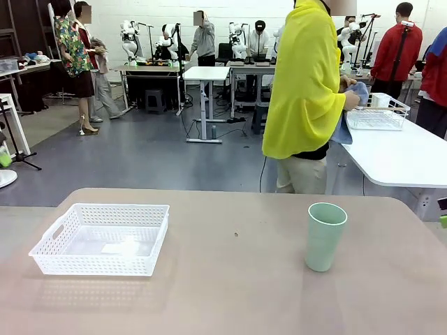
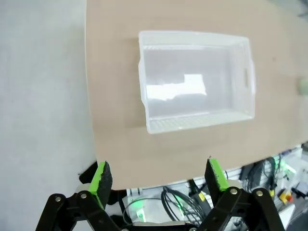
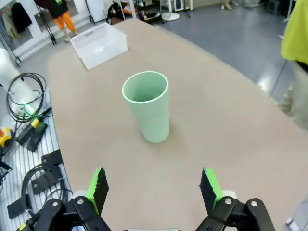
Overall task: Clean and organize the cups into the basket.
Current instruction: Pick up the Organizing basket and move it to the center of the table, then pick up the Reusable plastic cup from the right side of the table and place it inside the Organizing basket.
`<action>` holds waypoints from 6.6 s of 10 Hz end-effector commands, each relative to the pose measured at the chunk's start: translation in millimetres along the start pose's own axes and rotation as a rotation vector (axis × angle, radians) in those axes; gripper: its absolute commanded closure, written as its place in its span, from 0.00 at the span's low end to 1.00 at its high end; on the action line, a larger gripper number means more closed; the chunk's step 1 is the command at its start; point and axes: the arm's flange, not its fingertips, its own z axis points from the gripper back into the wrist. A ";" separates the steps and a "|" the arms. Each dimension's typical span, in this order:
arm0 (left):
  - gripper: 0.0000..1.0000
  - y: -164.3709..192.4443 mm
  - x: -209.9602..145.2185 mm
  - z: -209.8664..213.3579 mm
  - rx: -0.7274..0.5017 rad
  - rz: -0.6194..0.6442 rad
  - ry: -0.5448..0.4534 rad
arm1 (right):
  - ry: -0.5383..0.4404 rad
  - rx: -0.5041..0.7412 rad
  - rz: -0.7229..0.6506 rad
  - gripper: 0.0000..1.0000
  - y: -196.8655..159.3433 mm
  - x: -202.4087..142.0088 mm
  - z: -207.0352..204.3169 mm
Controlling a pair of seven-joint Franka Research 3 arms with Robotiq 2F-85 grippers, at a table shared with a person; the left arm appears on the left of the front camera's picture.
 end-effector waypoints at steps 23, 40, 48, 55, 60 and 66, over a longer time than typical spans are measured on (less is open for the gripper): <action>0.00 11.9 39.4 -94.1 0.093 -0.043 0.137 | 0.083 0.395 0.323 0.00 -49.7 -15.7 -152.0; 0.00 8.2 43.0 -167.2 0.036 -0.160 0.196 | -0.123 0.468 0.298 0.00 -86.3 -36.2 -229.8; 0.00 8.2 37.9 -195.8 0.051 -0.177 0.241 | -0.162 0.482 0.338 0.00 -70.7 -33.3 -269.3; 0.00 7.7 29.0 -220.3 0.055 -0.202 0.266 | -0.135 0.455 0.321 0.00 -68.5 -36.0 -305.1; 0.58 11.2 27.5 -236.7 0.056 -0.195 0.276 | -0.146 0.466 0.334 0.58 -69.0 -37.2 -306.6; 0.92 12.4 27.5 -236.5 0.058 -0.190 0.277 | -0.145 0.474 0.337 0.77 -68.8 -38.6 -306.6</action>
